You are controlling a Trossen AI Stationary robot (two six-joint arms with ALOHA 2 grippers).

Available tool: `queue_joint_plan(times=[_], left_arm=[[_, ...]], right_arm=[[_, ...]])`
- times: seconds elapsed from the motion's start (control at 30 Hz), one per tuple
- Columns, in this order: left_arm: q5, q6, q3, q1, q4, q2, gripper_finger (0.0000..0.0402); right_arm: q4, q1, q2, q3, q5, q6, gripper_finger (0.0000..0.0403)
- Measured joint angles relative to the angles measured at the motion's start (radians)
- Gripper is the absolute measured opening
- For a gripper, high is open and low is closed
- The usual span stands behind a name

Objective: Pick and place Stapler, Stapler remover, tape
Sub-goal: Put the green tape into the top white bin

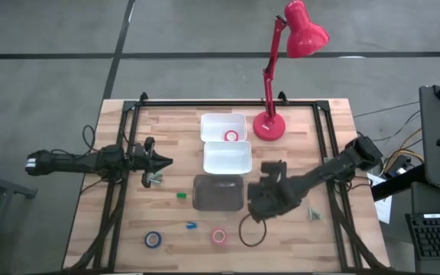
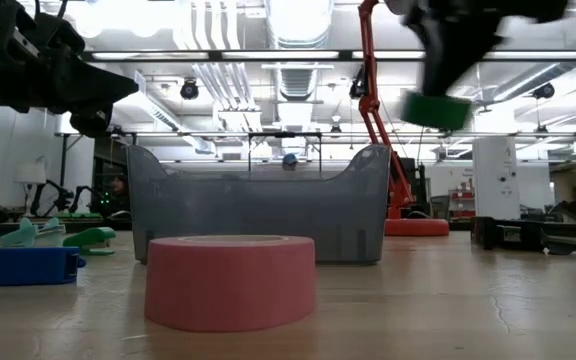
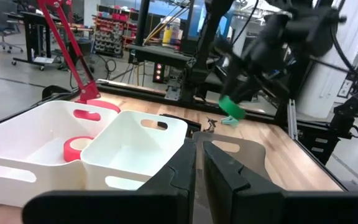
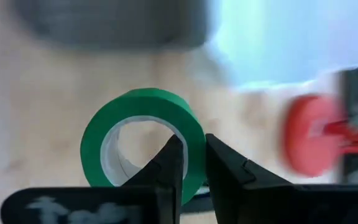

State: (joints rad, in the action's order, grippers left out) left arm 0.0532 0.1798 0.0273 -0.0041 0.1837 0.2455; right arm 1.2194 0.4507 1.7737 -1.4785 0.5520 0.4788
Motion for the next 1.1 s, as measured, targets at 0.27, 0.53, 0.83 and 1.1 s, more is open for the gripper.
queue_joint_plan(times=[0.27, 0.53, 0.83, 1.1], left_arm=[[0.000, 0.000, 0.000, 0.000, 0.000, 0.000, 0.0030], [0.000, 0.000, 0.000, 0.000, 0.001, 0.000, 0.0030], [0.000, 0.000, 0.000, 0.000, 0.002, 0.000, 0.0030], [0.000, 0.000, 0.000, 0.000, 0.001, 0.000, 0.0030]], right_arm=[[-0.104, -0.157, -0.001, -0.109, 0.132, -0.273, 0.0049], [-0.224, -0.385, -0.001, -0.119, 0.090, -0.535, 0.0051], [-0.450, -0.674, 0.007, -0.118, -0.216, -0.621, 0.0052], [-0.497, -0.834, 0.078, -0.116, -0.329, -0.575, 0.0052]])
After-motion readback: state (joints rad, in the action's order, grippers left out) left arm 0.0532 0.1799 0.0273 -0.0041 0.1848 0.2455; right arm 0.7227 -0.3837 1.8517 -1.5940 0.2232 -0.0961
